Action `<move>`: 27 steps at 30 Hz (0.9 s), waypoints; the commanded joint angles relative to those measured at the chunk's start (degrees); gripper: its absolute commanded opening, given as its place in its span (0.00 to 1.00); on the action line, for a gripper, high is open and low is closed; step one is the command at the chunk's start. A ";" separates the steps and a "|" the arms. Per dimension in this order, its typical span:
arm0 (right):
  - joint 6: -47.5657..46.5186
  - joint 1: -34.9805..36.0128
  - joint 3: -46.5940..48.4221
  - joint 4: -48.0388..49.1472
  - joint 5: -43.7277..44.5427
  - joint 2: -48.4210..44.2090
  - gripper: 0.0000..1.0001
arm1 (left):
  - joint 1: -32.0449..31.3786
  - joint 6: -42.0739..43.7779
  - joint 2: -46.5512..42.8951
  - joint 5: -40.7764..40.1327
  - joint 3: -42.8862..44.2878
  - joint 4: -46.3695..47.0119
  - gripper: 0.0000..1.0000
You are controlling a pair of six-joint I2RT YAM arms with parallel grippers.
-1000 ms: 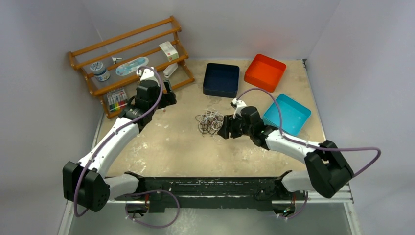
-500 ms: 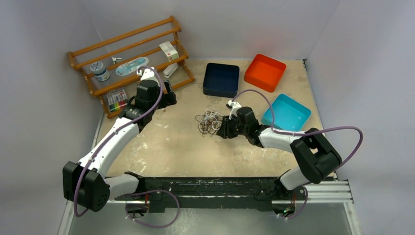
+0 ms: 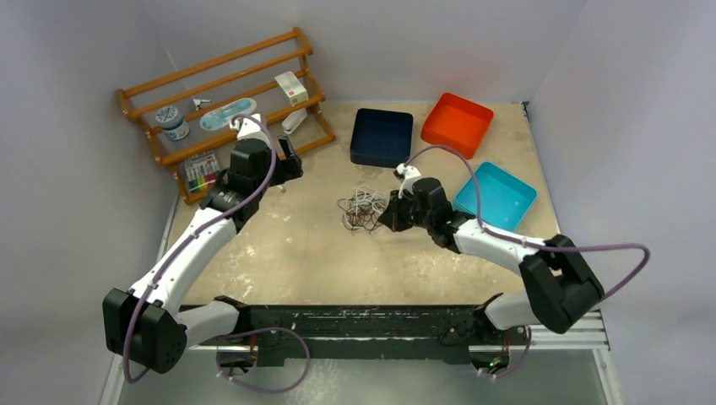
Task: Untangle the cables
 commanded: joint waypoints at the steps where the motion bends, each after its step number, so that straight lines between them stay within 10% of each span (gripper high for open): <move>1: -2.26 0.13 6.40 -3.38 2.70 -5.90 0.00 | -0.18 -1.34 -2.39 0.86 -0.13 5.41 0.82; 19: 3.27 0.07 21.79 -7.37 12.84 -7.82 0.00 | -1.01 -0.78 -2.66 16.55 -2.13 17.34 0.82; 27: 5.29 -0.56 25.03 -7.06 6.28 -3.81 0.00 | -15.25 5.03 -3.12 7.22 -10.16 28.21 0.81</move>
